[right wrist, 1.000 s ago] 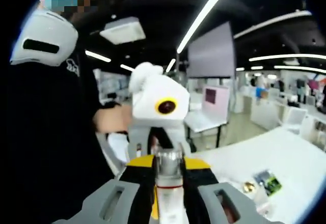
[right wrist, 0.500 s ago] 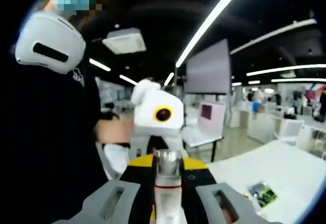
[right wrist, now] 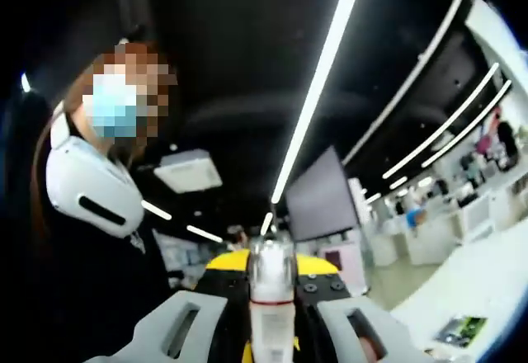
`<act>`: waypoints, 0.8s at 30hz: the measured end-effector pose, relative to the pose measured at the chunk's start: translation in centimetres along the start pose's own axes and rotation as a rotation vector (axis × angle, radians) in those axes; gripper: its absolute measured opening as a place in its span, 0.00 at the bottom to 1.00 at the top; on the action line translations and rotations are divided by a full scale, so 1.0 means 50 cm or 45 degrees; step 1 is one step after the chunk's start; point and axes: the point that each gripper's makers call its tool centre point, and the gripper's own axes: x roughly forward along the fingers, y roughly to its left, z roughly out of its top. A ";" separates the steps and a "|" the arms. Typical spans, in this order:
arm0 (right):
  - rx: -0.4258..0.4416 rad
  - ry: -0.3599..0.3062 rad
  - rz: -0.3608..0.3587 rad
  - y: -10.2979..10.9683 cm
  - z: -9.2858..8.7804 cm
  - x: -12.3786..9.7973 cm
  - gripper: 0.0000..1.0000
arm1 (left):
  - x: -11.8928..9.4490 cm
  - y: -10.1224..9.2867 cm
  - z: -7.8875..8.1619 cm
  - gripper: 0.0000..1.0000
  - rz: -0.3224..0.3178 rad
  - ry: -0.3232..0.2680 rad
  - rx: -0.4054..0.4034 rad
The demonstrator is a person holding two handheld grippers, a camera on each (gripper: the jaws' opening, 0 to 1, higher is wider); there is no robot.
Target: Arrange the skincare products in the storage area until every visible bottle or jar stands upright without overlapping.
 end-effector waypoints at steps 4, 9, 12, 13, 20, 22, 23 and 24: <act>-0.011 0.051 -0.029 -0.004 -0.022 -0.003 0.11 | -0.004 0.004 0.013 0.24 -0.004 -0.028 0.004; -0.008 0.037 -0.023 0.007 -0.023 0.000 0.12 | -0.004 0.001 0.009 0.24 -0.021 -0.009 0.020; -0.048 0.038 -0.024 0.016 -0.024 0.004 0.13 | -0.005 0.001 0.011 0.23 -0.023 -0.015 0.045; -0.053 0.044 -0.031 0.016 -0.027 0.003 0.14 | -0.006 0.000 0.008 0.23 -0.031 -0.002 0.051; -0.046 0.345 -0.056 0.027 -0.136 -0.013 0.19 | -0.013 0.011 0.014 0.23 -0.037 0.008 0.094; -0.048 0.317 -0.102 0.016 -0.130 -0.015 0.16 | -0.010 0.005 0.013 0.23 -0.049 0.007 0.085; -0.033 0.303 -0.104 0.015 -0.125 -0.017 0.16 | -0.008 0.006 0.009 0.23 -0.042 0.018 0.084; -0.038 0.302 -0.109 0.014 -0.124 -0.018 0.17 | -0.008 0.008 0.002 0.23 -0.037 0.037 0.093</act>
